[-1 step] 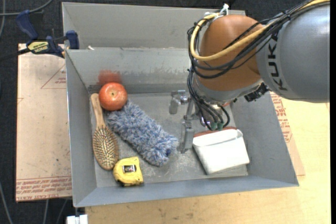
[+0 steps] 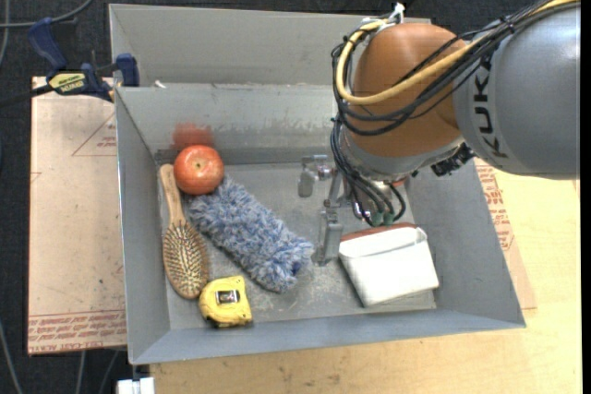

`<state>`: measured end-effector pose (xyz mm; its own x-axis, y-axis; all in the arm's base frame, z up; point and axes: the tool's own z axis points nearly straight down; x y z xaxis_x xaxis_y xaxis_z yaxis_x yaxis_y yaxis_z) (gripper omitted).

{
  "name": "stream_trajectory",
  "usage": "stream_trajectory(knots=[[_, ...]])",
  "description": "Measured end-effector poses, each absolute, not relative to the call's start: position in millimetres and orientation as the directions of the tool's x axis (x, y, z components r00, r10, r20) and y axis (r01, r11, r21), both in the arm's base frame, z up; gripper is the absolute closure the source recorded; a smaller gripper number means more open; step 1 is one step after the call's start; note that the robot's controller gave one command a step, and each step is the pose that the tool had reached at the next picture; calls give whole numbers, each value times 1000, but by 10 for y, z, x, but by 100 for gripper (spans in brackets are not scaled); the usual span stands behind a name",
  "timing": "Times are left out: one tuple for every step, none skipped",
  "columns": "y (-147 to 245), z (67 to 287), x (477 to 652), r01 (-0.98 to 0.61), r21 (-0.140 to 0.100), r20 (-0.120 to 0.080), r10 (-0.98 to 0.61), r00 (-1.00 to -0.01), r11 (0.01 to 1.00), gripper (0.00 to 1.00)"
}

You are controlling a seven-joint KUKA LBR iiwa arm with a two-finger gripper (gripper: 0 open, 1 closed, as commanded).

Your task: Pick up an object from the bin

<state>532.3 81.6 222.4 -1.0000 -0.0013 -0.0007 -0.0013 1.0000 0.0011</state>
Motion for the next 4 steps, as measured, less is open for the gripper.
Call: stream_trajectory(knots=[[796, 1845, 5391, 51, 3, -7, 51, -999, 999, 0], [744, 1233, 5348, 168, 3, -4, 168, -986, 986, 0], [694, 693, 5262, 130, 4, -5, 130, -992, 992, 100], [693, 693, 5262, 130, 4, -5, 130, -992, 992, 100]])
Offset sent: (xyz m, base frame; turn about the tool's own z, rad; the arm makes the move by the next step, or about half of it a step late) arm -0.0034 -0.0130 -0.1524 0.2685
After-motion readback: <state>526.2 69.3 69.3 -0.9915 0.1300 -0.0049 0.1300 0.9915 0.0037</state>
